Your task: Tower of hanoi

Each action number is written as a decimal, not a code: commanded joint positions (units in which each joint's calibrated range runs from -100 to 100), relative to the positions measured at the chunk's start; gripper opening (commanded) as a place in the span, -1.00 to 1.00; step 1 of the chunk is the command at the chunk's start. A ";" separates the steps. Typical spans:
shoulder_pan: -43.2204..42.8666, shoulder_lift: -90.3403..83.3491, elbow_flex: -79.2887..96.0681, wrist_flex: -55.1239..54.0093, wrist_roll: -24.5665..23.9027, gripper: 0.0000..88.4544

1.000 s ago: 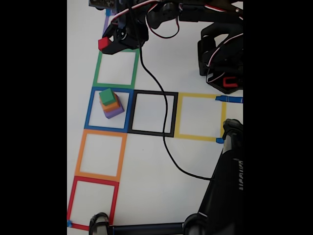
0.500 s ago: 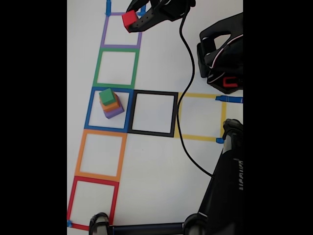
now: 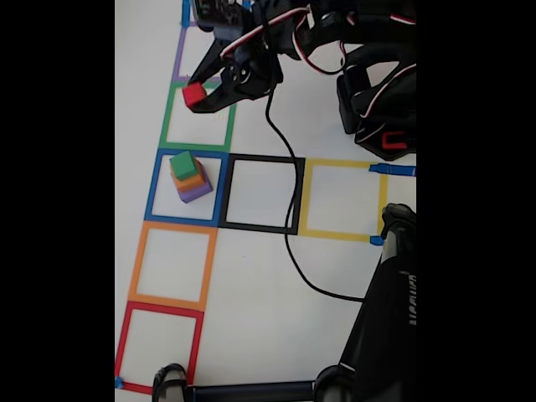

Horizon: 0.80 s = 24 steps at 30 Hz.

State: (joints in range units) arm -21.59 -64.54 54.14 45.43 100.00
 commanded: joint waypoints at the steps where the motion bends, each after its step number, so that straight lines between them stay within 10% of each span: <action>1: -0.75 0.63 10.86 -17.49 0.00 -1.00; 24: -4.01 31.48 20.59 -58.79 0.00 -1.00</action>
State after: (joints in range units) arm -24.75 -34.99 75.21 -9.39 99.64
